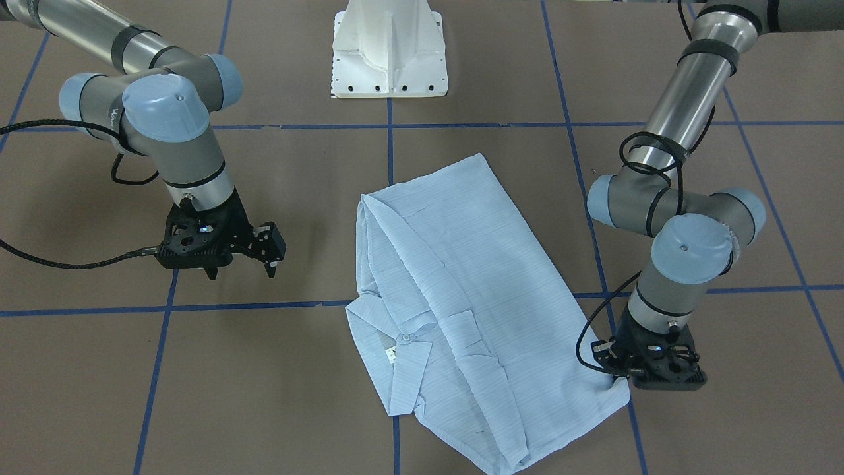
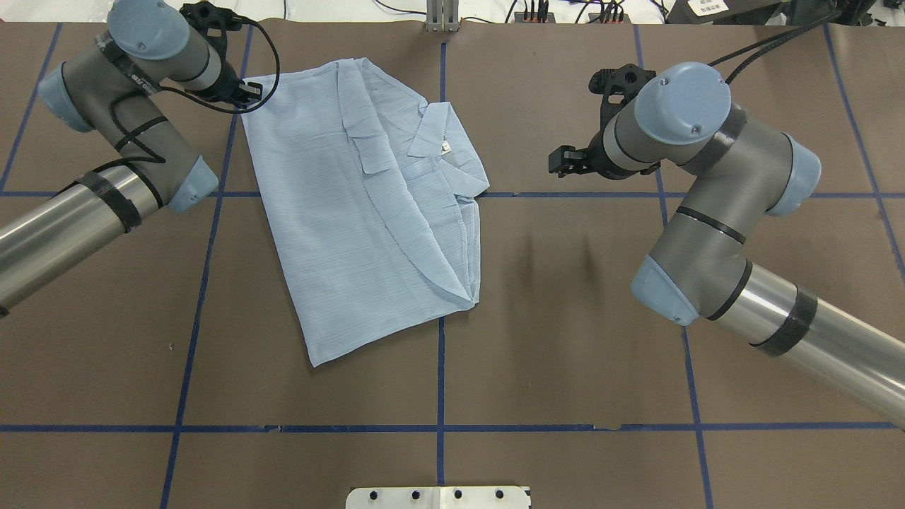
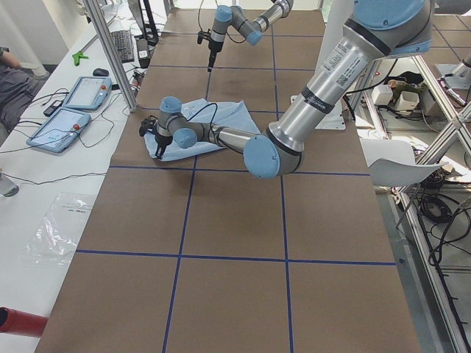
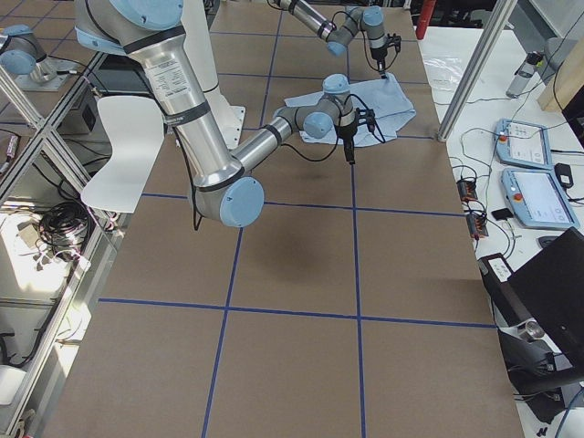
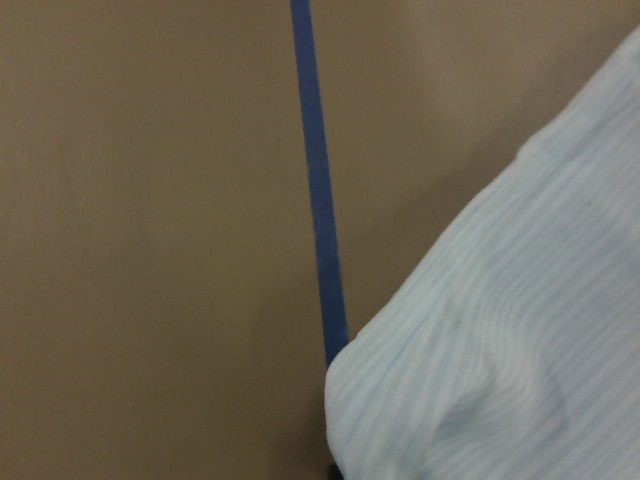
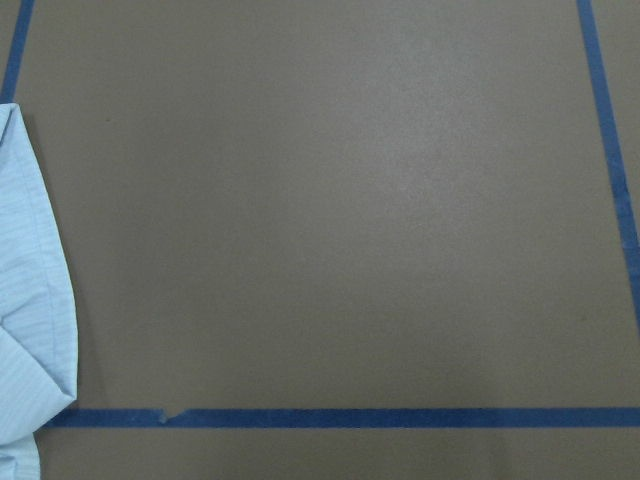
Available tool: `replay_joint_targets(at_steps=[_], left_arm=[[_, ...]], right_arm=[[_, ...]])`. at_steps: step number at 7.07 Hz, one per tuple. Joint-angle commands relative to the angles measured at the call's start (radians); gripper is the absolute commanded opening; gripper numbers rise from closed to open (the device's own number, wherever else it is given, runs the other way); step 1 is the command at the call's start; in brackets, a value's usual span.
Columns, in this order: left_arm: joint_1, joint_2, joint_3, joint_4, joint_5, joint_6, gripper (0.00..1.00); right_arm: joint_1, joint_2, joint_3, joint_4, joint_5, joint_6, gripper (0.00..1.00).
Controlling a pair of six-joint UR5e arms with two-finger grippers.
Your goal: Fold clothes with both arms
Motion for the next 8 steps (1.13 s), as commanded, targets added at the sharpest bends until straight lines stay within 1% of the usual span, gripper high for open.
replay_joint_targets(at_steps=[1, 2, 3, 4, 6, 7, 8], left_arm=[[-0.049, 0.044, -0.025, -0.067, -0.117, 0.116, 1.0], [-0.055, 0.112, -0.106, -0.071, -0.19, 0.107, 1.0], [-0.055, 0.163, -0.187, -0.067, -0.186, 0.104, 1.0], [-0.052, 0.176, -0.203, -0.067, -0.186, 0.09, 1.0], [-0.046, 0.179, -0.212, -0.068, -0.187, 0.027, 1.0], [-0.044, 0.181, -0.212, -0.068, -0.189, 0.026, 1.0], [-0.044, 0.184, -0.212, -0.068, -0.189, 0.026, 1.0]], right_arm=[[-0.008, 0.051, -0.03, -0.01, -0.002, 0.044, 1.0], [-0.032, 0.131, -0.107, -0.012, -0.005, 0.137, 1.0], [-0.063, 0.227, -0.225, -0.013, -0.008, 0.229, 0.99], [-0.083, 0.278, -0.29, -0.012, -0.009, 0.311, 0.97], [-0.12, 0.337, -0.361, -0.007, -0.023, 0.47, 0.94], [-0.144, 0.354, -0.39, -0.003, -0.085, 0.502, 0.92], [-0.163, 0.36, -0.398, -0.001, -0.145, 0.503, 0.83]])
